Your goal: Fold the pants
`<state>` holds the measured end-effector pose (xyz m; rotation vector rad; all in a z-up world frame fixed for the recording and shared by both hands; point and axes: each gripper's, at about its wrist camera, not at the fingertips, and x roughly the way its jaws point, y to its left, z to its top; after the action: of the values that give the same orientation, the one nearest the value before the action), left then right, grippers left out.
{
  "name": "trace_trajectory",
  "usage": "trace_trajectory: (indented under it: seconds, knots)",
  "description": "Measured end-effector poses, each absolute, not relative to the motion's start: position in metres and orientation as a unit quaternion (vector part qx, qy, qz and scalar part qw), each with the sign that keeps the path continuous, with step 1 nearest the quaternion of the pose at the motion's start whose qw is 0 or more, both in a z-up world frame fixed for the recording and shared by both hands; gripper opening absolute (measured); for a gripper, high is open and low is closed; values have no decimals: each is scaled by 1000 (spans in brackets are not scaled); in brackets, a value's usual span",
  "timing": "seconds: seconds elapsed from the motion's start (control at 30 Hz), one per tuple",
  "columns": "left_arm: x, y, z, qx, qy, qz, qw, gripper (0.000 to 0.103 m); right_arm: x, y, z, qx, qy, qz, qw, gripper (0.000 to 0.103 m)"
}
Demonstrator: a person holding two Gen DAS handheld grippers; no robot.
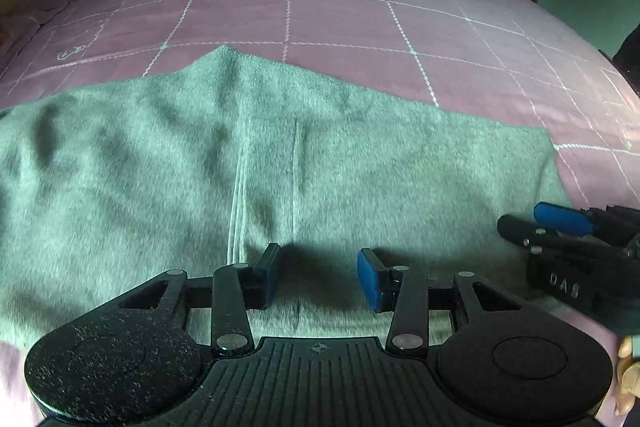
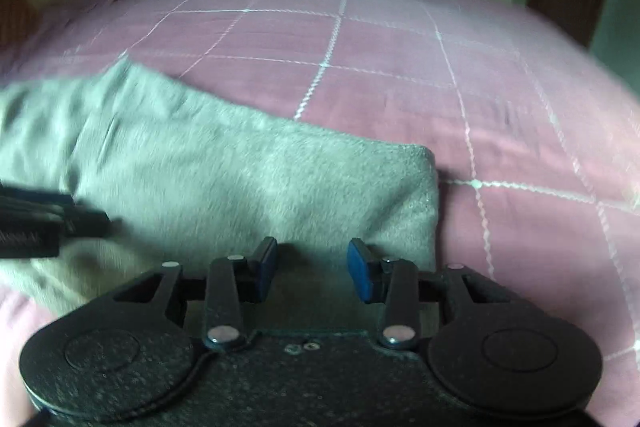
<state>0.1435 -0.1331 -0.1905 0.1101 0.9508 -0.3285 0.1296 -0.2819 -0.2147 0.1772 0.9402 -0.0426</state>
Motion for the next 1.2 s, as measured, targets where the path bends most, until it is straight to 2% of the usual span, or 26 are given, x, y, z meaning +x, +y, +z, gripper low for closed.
trace_trajectory:
  seconds: [0.1,0.63,0.83,0.93,1.07,1.13,1.17,1.2]
  knots:
    - [133,-129,-189,51,451,-159,877,42,124,-284,-208,110,461,-20,880,41]
    - [110,-97,-173,14,447,-139,884,42,98,-276,-202,100,453,-22,886,41]
    - [109,-50,-161,-9,433,-103,895,42,101,-280,-185,136,451,-30,882,40]
    - [113,-18,-159,-38,438,-73,895,42,100,-269,-170,156,422,-25,893,42]
    - [119,23,-156,-70,444,-34,893,43,116,-240,-165,157,422,12,893,44]
    - [122,41,-156,-81,447,-16,891,44,125,-224,-164,154,422,25,893,44]
    - [123,50,-156,-85,448,-8,890,47,130,-217,-163,153,422,30,893,44]
    - [124,59,-157,-90,447,2,890,55,134,-210,-163,154,421,34,893,44]
